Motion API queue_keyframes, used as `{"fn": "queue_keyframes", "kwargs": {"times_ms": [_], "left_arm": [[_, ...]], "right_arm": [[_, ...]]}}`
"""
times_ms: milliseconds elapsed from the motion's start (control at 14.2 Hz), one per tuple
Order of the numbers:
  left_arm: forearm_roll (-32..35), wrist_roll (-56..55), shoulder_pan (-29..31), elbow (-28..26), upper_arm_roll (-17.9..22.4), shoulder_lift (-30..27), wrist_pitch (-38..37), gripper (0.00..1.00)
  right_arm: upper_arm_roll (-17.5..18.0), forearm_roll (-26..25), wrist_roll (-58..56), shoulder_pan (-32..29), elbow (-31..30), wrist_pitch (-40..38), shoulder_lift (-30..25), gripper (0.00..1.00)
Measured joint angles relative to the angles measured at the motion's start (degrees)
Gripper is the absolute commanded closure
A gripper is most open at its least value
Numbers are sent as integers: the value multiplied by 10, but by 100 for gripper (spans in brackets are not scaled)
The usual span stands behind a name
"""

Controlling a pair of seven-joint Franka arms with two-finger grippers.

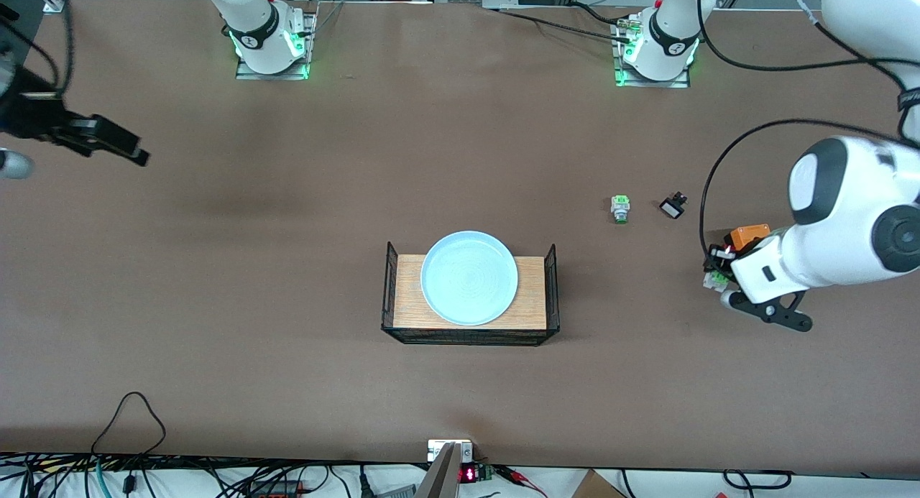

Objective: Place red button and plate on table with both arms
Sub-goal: 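Lower the switch onto the table while the right gripper reaches the plate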

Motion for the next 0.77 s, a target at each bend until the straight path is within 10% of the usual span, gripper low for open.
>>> {"fn": "queue_keyframes", "kwargs": {"times_ms": [773], "left_arm": [[13, 65, 72, -139, 15, 99, 291, 68]], "right_arm": [[5, 46, 304, 171, -1, 111, 70, 0]]}}
